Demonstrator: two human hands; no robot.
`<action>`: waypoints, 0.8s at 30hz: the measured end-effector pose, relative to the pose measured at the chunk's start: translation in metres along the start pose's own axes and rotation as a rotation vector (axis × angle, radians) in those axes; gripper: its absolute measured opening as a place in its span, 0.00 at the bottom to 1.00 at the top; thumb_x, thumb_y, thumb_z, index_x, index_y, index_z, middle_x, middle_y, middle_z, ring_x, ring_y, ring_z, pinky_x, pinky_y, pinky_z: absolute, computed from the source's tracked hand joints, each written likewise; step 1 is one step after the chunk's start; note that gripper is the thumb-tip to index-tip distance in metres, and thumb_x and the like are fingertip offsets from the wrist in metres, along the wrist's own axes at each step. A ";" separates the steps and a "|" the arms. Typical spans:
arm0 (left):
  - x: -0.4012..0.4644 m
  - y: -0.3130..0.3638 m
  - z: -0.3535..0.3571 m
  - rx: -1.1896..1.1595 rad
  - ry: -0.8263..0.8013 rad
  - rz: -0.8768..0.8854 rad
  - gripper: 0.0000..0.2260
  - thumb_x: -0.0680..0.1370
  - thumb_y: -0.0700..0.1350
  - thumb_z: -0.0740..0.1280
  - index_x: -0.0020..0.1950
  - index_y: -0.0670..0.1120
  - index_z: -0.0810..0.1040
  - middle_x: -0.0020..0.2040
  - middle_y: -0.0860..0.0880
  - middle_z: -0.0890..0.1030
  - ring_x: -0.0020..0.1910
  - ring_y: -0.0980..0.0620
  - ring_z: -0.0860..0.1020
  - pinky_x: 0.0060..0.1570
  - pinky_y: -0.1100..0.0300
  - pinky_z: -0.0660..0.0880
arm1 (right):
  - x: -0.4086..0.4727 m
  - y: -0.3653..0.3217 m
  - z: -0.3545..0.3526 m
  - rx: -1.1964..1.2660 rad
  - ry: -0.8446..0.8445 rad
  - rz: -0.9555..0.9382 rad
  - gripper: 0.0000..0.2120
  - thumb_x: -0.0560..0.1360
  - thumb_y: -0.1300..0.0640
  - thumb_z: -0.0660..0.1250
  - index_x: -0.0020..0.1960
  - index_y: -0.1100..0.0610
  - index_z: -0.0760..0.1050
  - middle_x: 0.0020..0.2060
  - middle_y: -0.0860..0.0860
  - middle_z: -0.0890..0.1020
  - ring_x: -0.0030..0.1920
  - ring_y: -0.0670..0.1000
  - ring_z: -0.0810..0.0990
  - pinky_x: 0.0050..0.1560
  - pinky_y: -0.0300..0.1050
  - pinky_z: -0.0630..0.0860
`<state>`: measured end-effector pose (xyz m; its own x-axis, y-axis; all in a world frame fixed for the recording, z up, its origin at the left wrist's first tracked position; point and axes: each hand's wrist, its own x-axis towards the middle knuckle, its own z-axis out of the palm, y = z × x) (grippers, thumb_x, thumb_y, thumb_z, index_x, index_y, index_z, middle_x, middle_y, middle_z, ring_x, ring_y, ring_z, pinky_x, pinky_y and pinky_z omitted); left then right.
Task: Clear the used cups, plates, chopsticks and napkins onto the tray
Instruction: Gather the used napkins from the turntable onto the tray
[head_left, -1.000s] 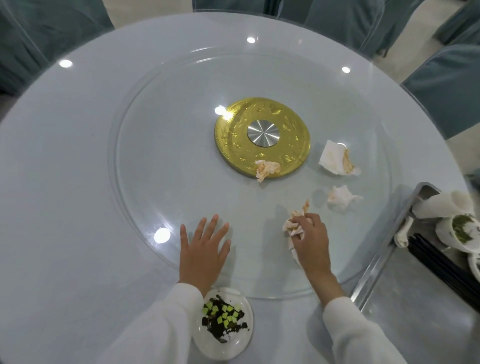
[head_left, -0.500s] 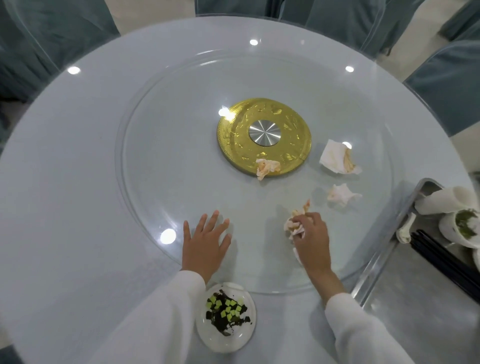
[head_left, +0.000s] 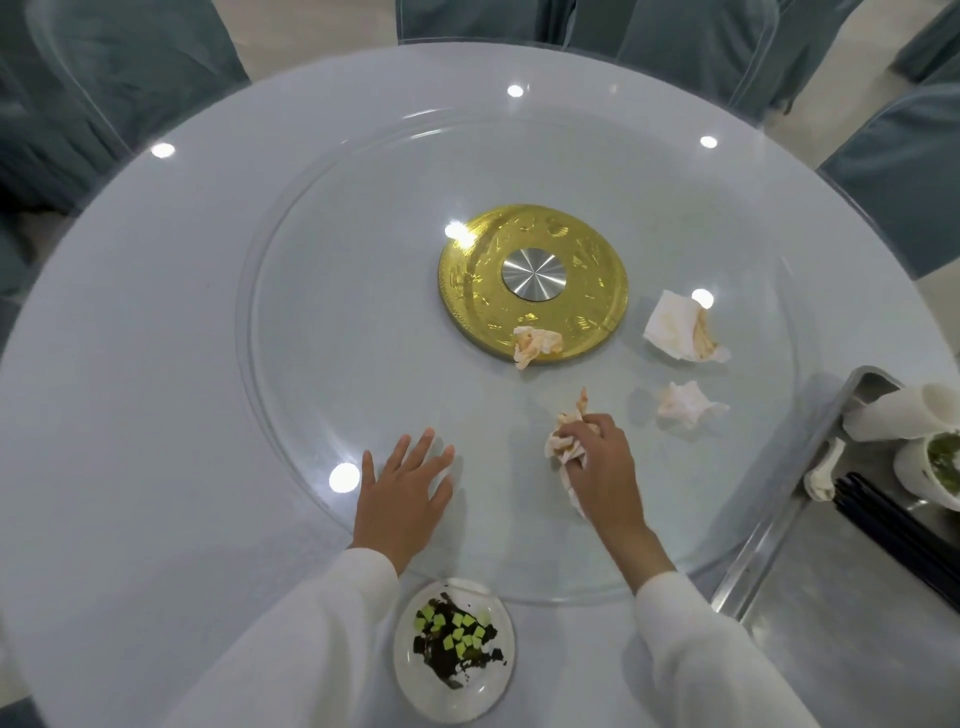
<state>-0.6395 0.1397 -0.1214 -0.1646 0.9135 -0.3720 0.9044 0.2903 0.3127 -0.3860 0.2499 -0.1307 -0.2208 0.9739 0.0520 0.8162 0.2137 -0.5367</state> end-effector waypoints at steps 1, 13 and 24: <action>0.000 -0.001 0.001 0.002 0.003 0.003 0.22 0.87 0.60 0.49 0.83 0.65 0.57 0.86 0.59 0.48 0.85 0.53 0.46 0.82 0.38 0.41 | 0.018 -0.002 0.000 -0.003 0.004 -0.003 0.18 0.70 0.72 0.73 0.56 0.54 0.84 0.55 0.53 0.79 0.51 0.59 0.78 0.51 0.47 0.74; 0.004 -0.012 0.009 0.005 0.065 -0.007 0.22 0.87 0.60 0.50 0.82 0.66 0.60 0.85 0.61 0.49 0.85 0.54 0.46 0.81 0.40 0.39 | 0.081 -0.013 0.018 0.007 0.060 0.053 0.20 0.69 0.72 0.70 0.56 0.56 0.83 0.57 0.58 0.78 0.54 0.64 0.77 0.52 0.48 0.72; 0.008 -0.022 0.005 0.078 0.065 0.022 0.23 0.87 0.61 0.49 0.83 0.65 0.58 0.86 0.60 0.49 0.85 0.53 0.47 0.81 0.40 0.39 | 0.082 -0.033 -0.008 0.184 0.015 -0.092 0.16 0.69 0.67 0.77 0.55 0.56 0.84 0.56 0.55 0.78 0.54 0.56 0.81 0.54 0.39 0.72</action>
<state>-0.6586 0.1395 -0.1360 -0.1671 0.9367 -0.3076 0.9357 0.2490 0.2499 -0.4269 0.3237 -0.1020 -0.2813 0.9521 0.1196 0.6810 0.2859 -0.6742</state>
